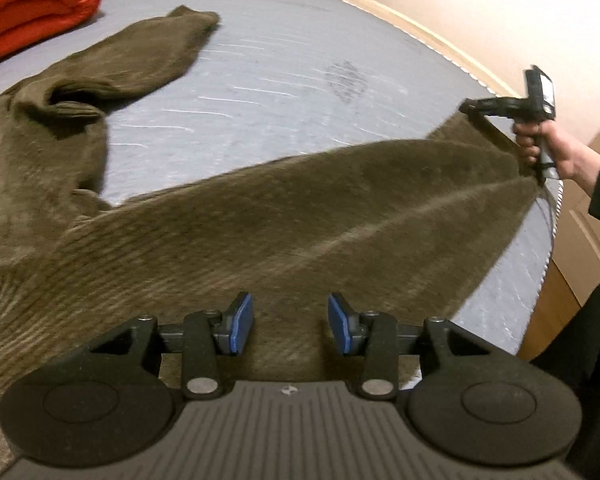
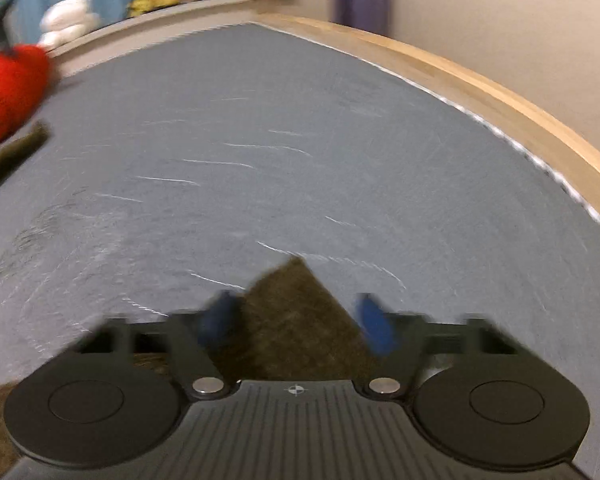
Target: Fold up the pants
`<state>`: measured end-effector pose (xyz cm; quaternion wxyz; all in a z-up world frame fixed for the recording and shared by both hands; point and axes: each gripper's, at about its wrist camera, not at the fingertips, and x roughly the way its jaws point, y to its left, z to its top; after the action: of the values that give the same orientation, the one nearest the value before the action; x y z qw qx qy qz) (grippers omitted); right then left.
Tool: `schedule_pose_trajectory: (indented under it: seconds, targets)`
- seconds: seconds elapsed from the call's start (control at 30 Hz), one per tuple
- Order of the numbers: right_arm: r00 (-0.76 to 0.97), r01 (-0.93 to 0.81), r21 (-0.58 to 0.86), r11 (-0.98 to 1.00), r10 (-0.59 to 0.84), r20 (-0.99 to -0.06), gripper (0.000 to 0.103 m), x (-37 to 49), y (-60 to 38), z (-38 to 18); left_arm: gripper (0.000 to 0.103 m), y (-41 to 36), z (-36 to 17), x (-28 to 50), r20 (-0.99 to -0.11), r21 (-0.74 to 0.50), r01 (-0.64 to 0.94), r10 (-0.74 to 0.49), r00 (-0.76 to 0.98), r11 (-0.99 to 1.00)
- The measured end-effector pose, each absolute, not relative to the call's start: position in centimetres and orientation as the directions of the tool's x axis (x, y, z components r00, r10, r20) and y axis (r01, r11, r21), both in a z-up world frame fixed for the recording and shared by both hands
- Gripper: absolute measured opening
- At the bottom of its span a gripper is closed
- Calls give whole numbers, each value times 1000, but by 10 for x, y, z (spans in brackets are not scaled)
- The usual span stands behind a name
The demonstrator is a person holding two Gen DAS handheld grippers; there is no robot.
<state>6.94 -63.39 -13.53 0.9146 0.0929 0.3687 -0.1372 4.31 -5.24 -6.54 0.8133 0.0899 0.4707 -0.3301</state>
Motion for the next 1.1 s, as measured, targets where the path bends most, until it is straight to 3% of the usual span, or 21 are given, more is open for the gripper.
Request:
schedule_pose_trajectory:
  seconds: [0.1, 0.23, 0.33, 0.37, 0.47, 0.6, 0.73, 0.77, 0.8, 0.87, 0.97, 1.03, 1.07, 1.1]
  targets:
    - [734, 264, 67, 962, -156, -661, 14, 67, -635, -131, 47, -44, -59, 50, -816, -164, 602, -450, 362, 781]
    - [730, 504, 53, 862, -392, -560, 14, 65, -651, -125, 47, -42, -57, 50, -802, -207, 606, -488, 344, 768]
    - [661, 537, 19, 843, -407, -631, 16, 83, -639, -136, 47, -54, -62, 34, -803, -207, 704, -529, 274, 679]
    - [635, 547, -32, 836, -439, -635, 19, 87, -632, -139, 48, -60, -64, 25, -806, -193, 750, -538, 246, 632]
    - [624, 572, -57, 818, -479, -617, 47, 81, -625, -128, 48, -70, -74, 1, -821, -155, 836, -539, 188, 527]
    - [655, 597, 10, 802, -480, -583, 61, 50, -631, -103, 51, -71, -90, -19, -850, -129, 886, -510, 133, 446]
    - [629, 618, -2, 786, -496, -599, 66, 7, -646, -91, 49, -70, -104, -36, -864, -11, 919, -467, 190, 395]
    - [615, 620, -3, 784, -489, -618, 67, -3, -653, -92, 39, -69, -105, -38, -862, 14, 922, -463, 208, 387]
    - [599, 621, -4, 784, -478, -642, 68, -15, -657, -94, 23, -70, -104, -39, -861, 37, 919, -454, 228, 392]
    - [568, 613, 6, 790, -435, -698, 69, -36, -661, -102, 9, -67, -100, -36, -866, 17, 913, -451, 217, 407]
    - [506, 555, -21, 832, -357, -785, 69, -56, -657, -118, 7, -65, -92, -43, -867, -3, 938, -469, 170, 345]
    - [498, 505, -83, 859, -368, -785, 67, -62, -646, -120, 7, -65, -95, -51, -874, 13, 952, -459, 160, 306]
    - [503, 485, -87, 870, -359, -786, 55, -63, -642, -119, 7, -65, -97, -52, -875, 18, 950, -455, 167, 313]
    - [504, 473, -85, 877, -349, -790, 35, -60, -640, -117, 8, -65, -99, -51, -874, 9, 943, -457, 169, 332]
